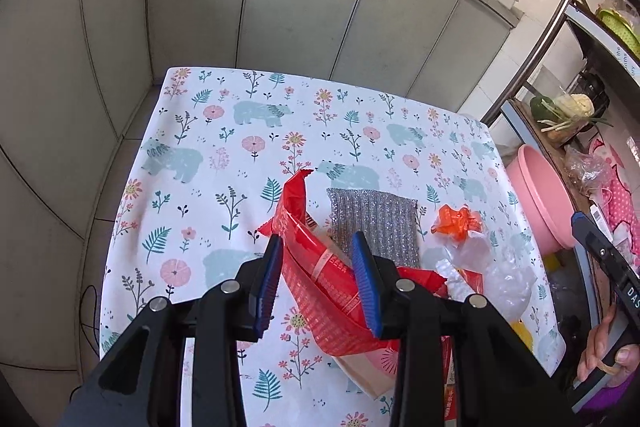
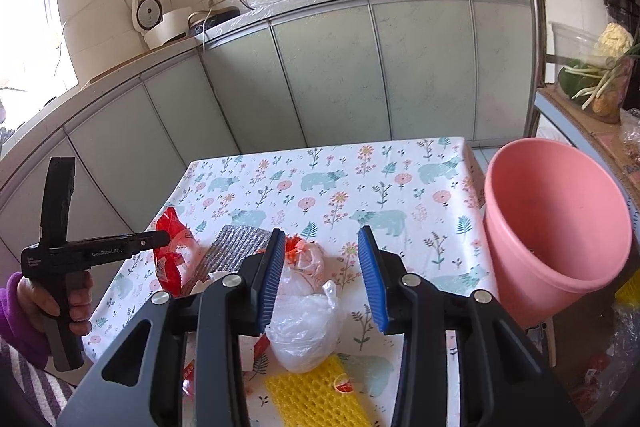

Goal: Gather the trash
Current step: 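Grasp the red mesh bag with the left tool while the right tool grasps the orange-tied plastic bag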

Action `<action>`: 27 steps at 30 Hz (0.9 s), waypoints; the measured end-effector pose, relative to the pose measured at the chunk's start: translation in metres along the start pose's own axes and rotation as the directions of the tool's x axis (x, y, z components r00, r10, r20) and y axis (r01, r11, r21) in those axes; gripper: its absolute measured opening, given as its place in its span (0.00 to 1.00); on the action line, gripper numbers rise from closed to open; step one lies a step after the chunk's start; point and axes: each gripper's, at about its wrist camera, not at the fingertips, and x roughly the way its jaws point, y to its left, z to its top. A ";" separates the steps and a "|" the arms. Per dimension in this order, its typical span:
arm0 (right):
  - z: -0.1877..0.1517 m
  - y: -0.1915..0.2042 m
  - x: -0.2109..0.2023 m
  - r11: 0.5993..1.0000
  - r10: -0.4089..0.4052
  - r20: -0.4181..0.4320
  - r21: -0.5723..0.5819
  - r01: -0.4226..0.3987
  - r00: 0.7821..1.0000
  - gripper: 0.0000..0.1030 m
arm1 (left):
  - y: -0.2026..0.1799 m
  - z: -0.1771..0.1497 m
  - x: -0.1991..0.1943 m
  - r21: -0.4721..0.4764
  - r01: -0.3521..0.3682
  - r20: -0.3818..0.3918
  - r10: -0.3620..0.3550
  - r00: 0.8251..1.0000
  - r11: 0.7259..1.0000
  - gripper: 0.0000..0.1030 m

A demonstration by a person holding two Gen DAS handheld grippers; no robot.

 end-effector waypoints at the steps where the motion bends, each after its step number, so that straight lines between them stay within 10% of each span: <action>1: 0.000 0.001 0.003 1.000 0.004 -0.007 -0.001 -0.004 1.000 0.37 | 0.000 -0.001 0.000 0.003 0.007 0.000 -0.007 1.000 1.000 0.29; 8: 0.000 0.010 0.026 0.999 0.041 -0.082 0.001 -0.041 0.996 0.37 | 0.002 -0.008 -0.002 0.035 0.053 -0.011 -0.053 0.999 0.998 0.02; 27: -0.017 0.042 0.085 0.993 -0.030 -0.226 -0.120 0.002 0.974 0.37 | 0.018 -0.001 -0.037 0.025 0.128 0.134 -0.130 0.982 0.992 0.01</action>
